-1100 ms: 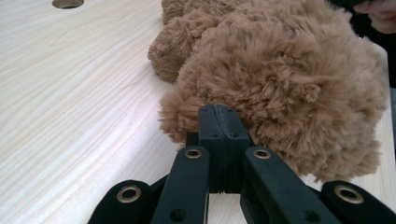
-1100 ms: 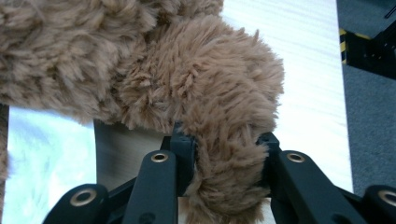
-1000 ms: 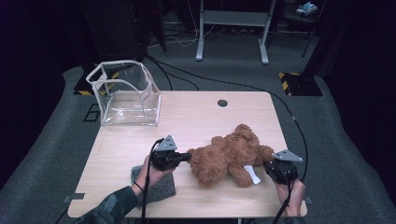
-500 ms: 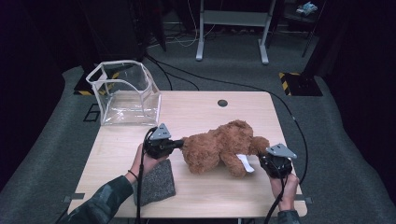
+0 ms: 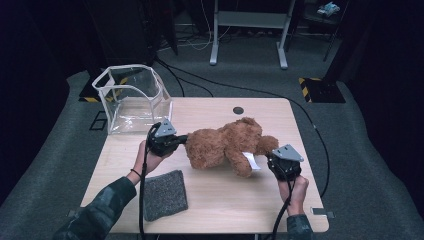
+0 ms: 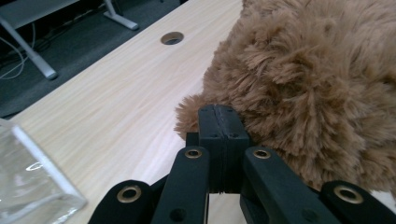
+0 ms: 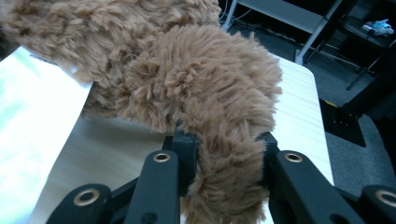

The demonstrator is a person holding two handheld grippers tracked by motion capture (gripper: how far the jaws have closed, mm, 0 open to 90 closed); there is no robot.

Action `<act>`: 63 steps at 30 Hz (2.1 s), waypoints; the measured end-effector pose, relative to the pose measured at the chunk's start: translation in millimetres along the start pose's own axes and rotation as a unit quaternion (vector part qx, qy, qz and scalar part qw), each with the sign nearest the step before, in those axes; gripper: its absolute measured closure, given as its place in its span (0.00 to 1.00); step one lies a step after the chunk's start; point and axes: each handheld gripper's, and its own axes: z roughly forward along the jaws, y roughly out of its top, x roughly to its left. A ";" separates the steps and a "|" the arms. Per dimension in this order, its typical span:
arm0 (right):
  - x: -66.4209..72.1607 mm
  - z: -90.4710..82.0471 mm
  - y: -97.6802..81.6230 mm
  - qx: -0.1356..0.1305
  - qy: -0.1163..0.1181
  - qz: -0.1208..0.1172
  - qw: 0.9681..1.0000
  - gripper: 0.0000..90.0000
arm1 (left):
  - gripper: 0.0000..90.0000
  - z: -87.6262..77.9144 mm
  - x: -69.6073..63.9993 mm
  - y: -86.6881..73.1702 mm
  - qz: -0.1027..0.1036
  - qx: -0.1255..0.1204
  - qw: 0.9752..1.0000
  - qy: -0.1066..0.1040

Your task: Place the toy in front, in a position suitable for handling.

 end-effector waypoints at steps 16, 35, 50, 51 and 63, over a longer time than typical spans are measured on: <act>30.0 27.1 -1.5 0.037 0.073 0.004 0.997 0.79 | 1.00 15.7 41.1 -12.9 -0.028 0.051 0.998 0.039; 36.9 54.1 -38.2 0.136 0.126 0.076 0.980 0.51 | 0.75 31.0 52.5 -45.2 -0.089 0.091 0.991 0.037; -2.9 14.9 -67.1 0.133 0.124 0.120 0.976 0.02 | 0.19 -22.4 34.6 -67.0 -0.125 0.091 0.988 0.009; -2.9 14.9 -67.1 0.133 0.124 0.120 0.976 0.02 | 0.19 -25.8 30.2 -68.0 -0.120 0.092 0.988 0.012; -21.6 8.5 -109.7 0.150 0.076 0.123 0.978 0.00 | 0.06 -40.8 -28.3 -96.6 -0.085 0.101 0.991 0.001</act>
